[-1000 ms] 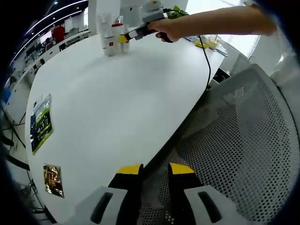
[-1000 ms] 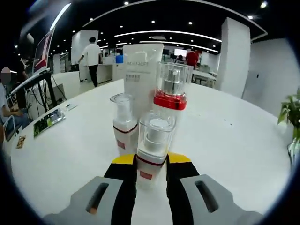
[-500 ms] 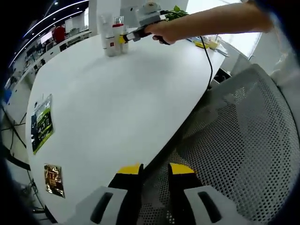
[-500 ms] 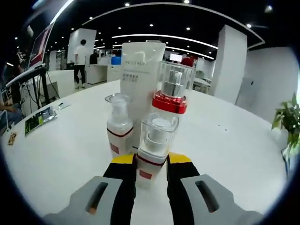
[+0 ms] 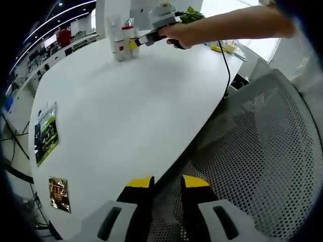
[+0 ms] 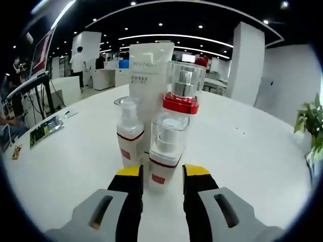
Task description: Arrange the skincare products in the storage area until every visible bottle or jar stands upright without overlapping.
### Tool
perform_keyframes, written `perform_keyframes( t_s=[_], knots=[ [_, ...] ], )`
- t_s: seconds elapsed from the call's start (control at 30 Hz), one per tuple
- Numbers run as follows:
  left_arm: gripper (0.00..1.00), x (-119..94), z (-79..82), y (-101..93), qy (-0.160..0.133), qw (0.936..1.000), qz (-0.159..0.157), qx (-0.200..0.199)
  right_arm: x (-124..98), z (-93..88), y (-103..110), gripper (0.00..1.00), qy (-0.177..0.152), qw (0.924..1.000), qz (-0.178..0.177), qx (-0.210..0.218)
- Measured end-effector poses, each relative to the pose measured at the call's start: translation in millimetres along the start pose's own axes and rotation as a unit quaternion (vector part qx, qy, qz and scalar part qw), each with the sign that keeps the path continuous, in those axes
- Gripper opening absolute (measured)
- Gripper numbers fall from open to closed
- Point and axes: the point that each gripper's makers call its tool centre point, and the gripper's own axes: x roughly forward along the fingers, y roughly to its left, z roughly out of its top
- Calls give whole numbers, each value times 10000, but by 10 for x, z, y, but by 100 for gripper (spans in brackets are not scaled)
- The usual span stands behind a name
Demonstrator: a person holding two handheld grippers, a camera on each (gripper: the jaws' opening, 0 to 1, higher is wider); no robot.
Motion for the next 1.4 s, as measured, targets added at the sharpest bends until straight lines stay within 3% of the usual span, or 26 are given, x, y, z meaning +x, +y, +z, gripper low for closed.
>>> perform_keyframes(
  t_s=[0.2, 0.67, 0.87, 1.03, 1.13, 1.27, 1.4],
  knots=[
    [22, -1, -2, -1, 8, 10000, 0, 17, -85, -68, -20, 18, 76, 9999, 85, -4],
    [22, 5, 4, 23, -19, 10000, 46, 43, -89, 18, 17, 15, 20, 9998, 187, 24],
    [22, 10, 6, 35, -30, 10000, 68, 54, -77, -6, 20, 11, 136, 9995, 227, -176],
    [22, -5, 19, 37, -58, 9999, 93, 76, -98, -16, -3, 13, 132, 9995, 230, -158],
    [22, -6, 23, 45, -71, 9999, 110, 95, -150, -53, -12, 15, 175, 9996, 238, -37],
    [22, -19, 51, 48, -142, 9997, 140, 128, -222, -210, 55, 8, 361, 9983, 409, 220],
    [22, -33, 95, 54, -266, 9995, 164, 94, -381, -394, 363, 15, 548, 9931, 851, 586]
  ],
)
